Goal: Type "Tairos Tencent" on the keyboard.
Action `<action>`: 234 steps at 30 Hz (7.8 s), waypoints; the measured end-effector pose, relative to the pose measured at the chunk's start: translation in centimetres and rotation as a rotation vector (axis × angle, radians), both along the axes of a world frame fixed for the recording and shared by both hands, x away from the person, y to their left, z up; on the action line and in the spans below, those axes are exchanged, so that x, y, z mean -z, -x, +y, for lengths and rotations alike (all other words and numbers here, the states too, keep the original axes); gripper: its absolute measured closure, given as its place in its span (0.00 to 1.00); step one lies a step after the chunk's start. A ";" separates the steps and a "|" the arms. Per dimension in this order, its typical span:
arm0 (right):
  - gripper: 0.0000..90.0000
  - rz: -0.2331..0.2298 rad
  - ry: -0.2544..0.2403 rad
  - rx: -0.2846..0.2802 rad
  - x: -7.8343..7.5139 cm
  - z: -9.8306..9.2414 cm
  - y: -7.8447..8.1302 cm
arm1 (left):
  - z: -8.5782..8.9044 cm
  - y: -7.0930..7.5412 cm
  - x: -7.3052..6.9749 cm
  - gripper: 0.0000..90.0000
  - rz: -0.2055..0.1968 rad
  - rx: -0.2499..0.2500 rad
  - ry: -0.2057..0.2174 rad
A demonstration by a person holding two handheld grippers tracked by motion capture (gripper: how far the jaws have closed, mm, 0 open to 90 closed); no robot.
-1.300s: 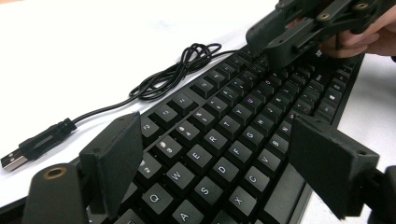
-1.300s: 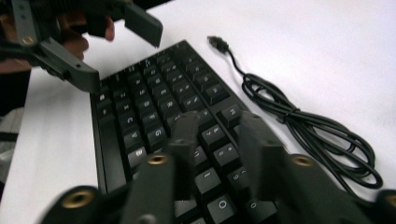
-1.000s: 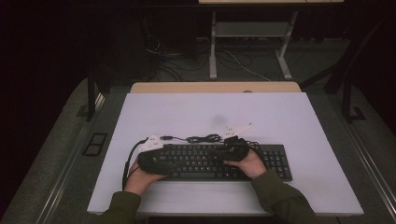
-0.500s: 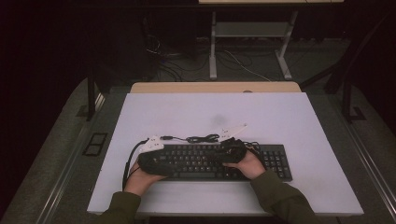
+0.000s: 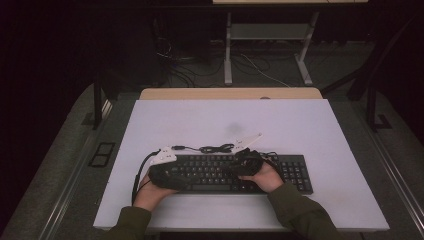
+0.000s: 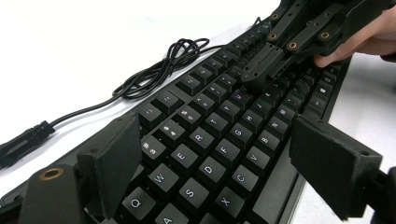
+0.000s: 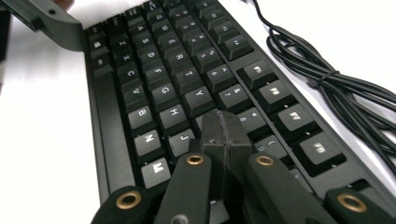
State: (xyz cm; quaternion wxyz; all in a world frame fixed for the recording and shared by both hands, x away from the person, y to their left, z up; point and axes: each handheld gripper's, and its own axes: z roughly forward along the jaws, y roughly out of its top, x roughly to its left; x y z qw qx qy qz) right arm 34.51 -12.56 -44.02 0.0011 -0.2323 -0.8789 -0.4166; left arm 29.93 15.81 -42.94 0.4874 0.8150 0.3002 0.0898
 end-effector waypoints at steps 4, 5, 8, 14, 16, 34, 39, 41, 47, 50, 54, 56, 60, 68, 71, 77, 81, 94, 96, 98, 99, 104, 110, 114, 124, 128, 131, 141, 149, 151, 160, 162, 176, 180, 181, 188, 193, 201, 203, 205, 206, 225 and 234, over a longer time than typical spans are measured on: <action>0.99 -0.003 0.004 -0.001 0.0 0.0 0.0 | 0.0 0.0 0.0 0.18 0.001 -0.004 0.003; 0.99 -0.004 0.004 -0.002 0.0 0.0 0.0 | 0.0 0.0 0.0 0.18 0.001 -0.003 0.001; 0.99 -0.007 0.001 -0.003 -0.1 0.0 0.0 | 0.0 0.0 0.0 0.18 0.002 -0.002 -0.001; 0.99 -0.004 -0.035 0.000 -0.5 -0.3 -0.1 | 0.1 0.0 0.0 0.18 0.002 -0.007 0.003; 0.99 -0.001 -0.044 0.003 -0.6 -0.4 -0.1 | 0.1 0.1 0.0 0.18 0.000 -0.007 0.002; 0.37 -0.026 -0.153 0.041 -1.0 -0.8 -0.5 | -0.5 0.0 0.0 0.19 0.007 0.004 0.009; 0.28 -0.048 -0.168 0.071 -0.9 -0.9 -0.6 | -0.7 0.0 0.1 0.20 0.007 0.003 0.007; 0.27 -0.047 -0.169 0.078 -0.9 -1.0 -0.6 | -0.8 0.0 0.1 0.20 0.007 0.004 0.003; 0.26 -0.050 -0.172 0.084 -0.8 -1.0 -0.6 | -1.3 -0.1 0.2 0.21 0.008 0.010 -0.005; 0.26 -0.049 -0.172 0.082 -0.8 -1.0 -0.6 | -1.6 -0.2 0.2 0.22 0.006 0.013 -0.008; 0.26 -0.053 -0.171 0.083 -0.8 -1.0 -0.6 | -1.7 -0.3 0.1 0.24 0.005 0.013 -0.011; 0.26 -0.053 -0.171 0.083 -0.8 -1.0 -0.6 | -1.8 -0.3 0.1 0.25 0.007 0.012 -0.007; 0.26 -0.051 -0.175 0.082 -0.8 -1.0 -0.6 | -2.0 -0.4 0.0 0.28 0.005 0.011 -0.003; 0.26 -0.054 -0.176 0.081 -0.8 -1.0 -0.6 | -2.3 -0.7 -0.1 0.48 0.008 -0.001 -0.011; 0.26 -0.054 -0.176 0.081 -0.8 -1.0 -0.6 | -2.4 -0.8 -0.1 0.57 0.019 -0.011 -0.019; 0.26 -0.056 -0.177 0.080 -0.9 -1.0 -0.7 | -2.6 -1.1 0.1 0.77 0.040 -0.019 -0.043; 0.26 -0.054 -0.179 0.083 -0.9 -1.1 -0.7 | -2.6 -1.3 0.1 0.90 0.049 -0.032 -0.054; 0.26 -0.058 -0.183 0.083 -1.0 -1.1 -0.7 | -3.1 -1.8 0.5 0.99 0.079 -0.051 -0.107; 0.26 -0.059 -0.183 0.084 -1.0 -1.1 -0.7 | -3.1 -1.9 0.5 0.99 0.084 -0.050 -0.109; 0.26 -0.058 -0.184 0.084 -1.0 -1.1 -0.7 | -3.0 -1.9 0.6 0.99 0.086 -0.045 -0.118; 0.26 -0.058 -0.183 0.084 -1.0 -1.1 -0.7 | -3.0 -1.9 0.6 0.99 0.088 -0.045 -0.119; 0.26 -0.057 -0.183 0.085 -1.0 -1.1 -0.7 | -3.1 -2.0 0.7 0.99 0.094 -0.048 -0.115; 0.26 -0.055 -0.184 0.087 -0.9 -1.1 -0.7 | -3.2 -2.0 0.8 0.99 0.098 -0.048 -0.124; 0.26 -0.056 -0.184 0.086 -1.0 -1.1 -0.7 | -3.3 -2.0 0.8 0.99 0.098 -0.048 -0.142; 0.26 -0.056 -0.189 0.088 -1.1 -1.1 -0.7 | -3.3 -1.9 0.6 0.99 0.098 -0.041 -0.122; 0.26 -0.057 -0.191 0.086 -1.1 -1.2 -0.7 | -3.4 -1.8 0.5 0.99 0.094 -0.035 -0.117; 0.26 -0.061 -0.194 0.086 -1.1 -1.2 -0.7 | -3.3 -1.7 0.3 0.99 0.091 -0.038 -0.104; 0.26 -0.054 -0.214 0.095 -1.5 -1.5 -0.7 | -2.6 -1.2 -0.3 0.92 0.076 -0.031 -0.068; 0.26 -0.050 -0.220 0.090 -1.5 -1.5 -0.6 | -1.6 -0.9 -0.5 0.76 0.061 -0.033 -0.041; 0.26 -0.049 -0.218 0.086 -1.4 -1.4 -0.6 | -1.4 -0.8 -0.6 0.71 0.050 -0.031 -0.043; 0.26 -0.042 -0.212 0.078 -1.4 -1.4 -0.5 | -0.4 -0.4 -0.8 0.48 0.023 -0.032 -0.024; 0.26 -0.038 -0.209 0.075 -1.4 -1.5 -0.5 | -0.3 -0.4 -0.8 0.42 0.018 -0.033 -0.021; 0.37 -0.020 -0.191 0.059 -1.6 -1.8 -0.3 | 0.2 -0.1 -0.6 0.28 0.002 -0.041 0.002; 0.46 -0.012 -0.188 0.058 -1.6 -2.0 -0.2 | 0.3 -0.2 -0.6 0.25 -0.002 -0.044 0.006; 0.48 -0.012 -0.185 0.055 -1.6 -2.0 -0.2 | 0.3 -0.2 -0.6 0.25 0.000 -0.044 0.005; 0.68 -0.014 -0.154 0.055 -1.6 -2.3 -0.2 | 0.3 -0.2 -0.4 0.24 0.004 -0.047 0.006; 0.84 -0.019 -0.135 0.050 -1.5 -2.4 0.0 | 0.3 -0.2 -0.4 0.23 0.003 -0.052 0.003; 0.99 -0.013 -0.111 0.017 -1.4 -2.7 0.0 | 0.3 -0.2 -0.3 0.22 -0.001 -0.054 0.002; 0.99 -0.010 -0.103 0.012 -1.2 -2.7 0.0 | 0.3 -0.2 -0.3 0.22 -0.001 -0.053 0.001; 0.99 -0.007 -0.092 0.012 -1.1 -2.7 0.0 | 0.3 -0.2 -0.3 0.22 -0.002 -0.052 0.001; 0.99 -0.008 -0.086 0.012 -1.1 -2.8 -0.1 | 0.3 -0.2 -0.3 0.22 -0.002 -0.052 0.001; 0.99 0.013 -0.030 0.015 -0.3 -2.8 -0.4 | 0.2 -0.2 -0.3 0.22 0.001 -0.048 -0.011; 0.99 0.015 -0.021 0.014 -0.2 -2.6 -0.3 | 0.1 -0.2 -0.2 0.22 -0.003 -0.046 -0.009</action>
